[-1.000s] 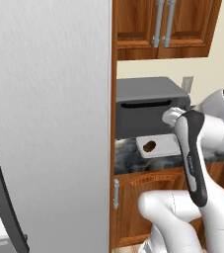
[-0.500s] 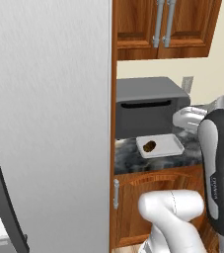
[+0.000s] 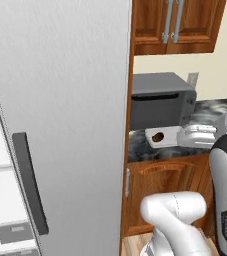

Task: Take the eggplant and sweet potato out of the freezer and place them in the tupperware container on the counter. Then put the tupperware containing the vegetables back in the freezer.

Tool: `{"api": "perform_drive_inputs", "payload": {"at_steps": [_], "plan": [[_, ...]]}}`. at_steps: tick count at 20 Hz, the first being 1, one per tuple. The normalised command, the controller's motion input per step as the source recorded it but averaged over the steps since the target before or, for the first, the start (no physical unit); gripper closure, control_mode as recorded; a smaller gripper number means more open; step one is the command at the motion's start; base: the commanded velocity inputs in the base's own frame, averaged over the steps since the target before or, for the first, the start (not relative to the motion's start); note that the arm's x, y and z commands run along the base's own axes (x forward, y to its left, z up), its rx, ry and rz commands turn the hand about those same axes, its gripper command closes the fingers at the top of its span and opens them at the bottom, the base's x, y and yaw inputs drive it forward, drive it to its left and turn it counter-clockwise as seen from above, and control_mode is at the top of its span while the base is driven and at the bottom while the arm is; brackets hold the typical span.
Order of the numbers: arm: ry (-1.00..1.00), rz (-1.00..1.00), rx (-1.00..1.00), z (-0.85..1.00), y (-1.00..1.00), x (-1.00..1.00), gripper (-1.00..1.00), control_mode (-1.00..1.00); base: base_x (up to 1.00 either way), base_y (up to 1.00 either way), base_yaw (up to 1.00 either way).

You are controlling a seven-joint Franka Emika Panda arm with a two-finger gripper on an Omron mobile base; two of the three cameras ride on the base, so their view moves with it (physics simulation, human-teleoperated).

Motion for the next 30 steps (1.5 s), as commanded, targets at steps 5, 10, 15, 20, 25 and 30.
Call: {"api": "perform_drive_inputs", "payload": {"at_steps": [5, 10, 15, 20, 25, 30], "plan": [[0.00, 0.00, 0.00, 0.00, 0.00, 0.00, -1.00, 1.00, -0.73, 1.00, 0.00], [0.00, 0.00, 0.00, 0.00, 0.00, 0.00, -1.00, 1.00, 0.17, 0.95, 0.00], [0.00, 0.00, 0.00, 0.00, 0.00, 0.00, -1.00, 1.00, 0.51, 0.64, 0.00], [0.00, 0.00, 0.00, 0.00, 0.00, 0.00, -1.00, 1.00, 0.52, 0.25, 0.00], [0.00, 0.00, 0.00, 0.00, 0.00, 0.00, -1.00, 1.00, 0.12, 0.46, 0.00], [0.00, 0.00, 0.00, 0.00, 0.00, 0.00, -1.00, 1.00, 0.51, 0.36, 0.00]]}}
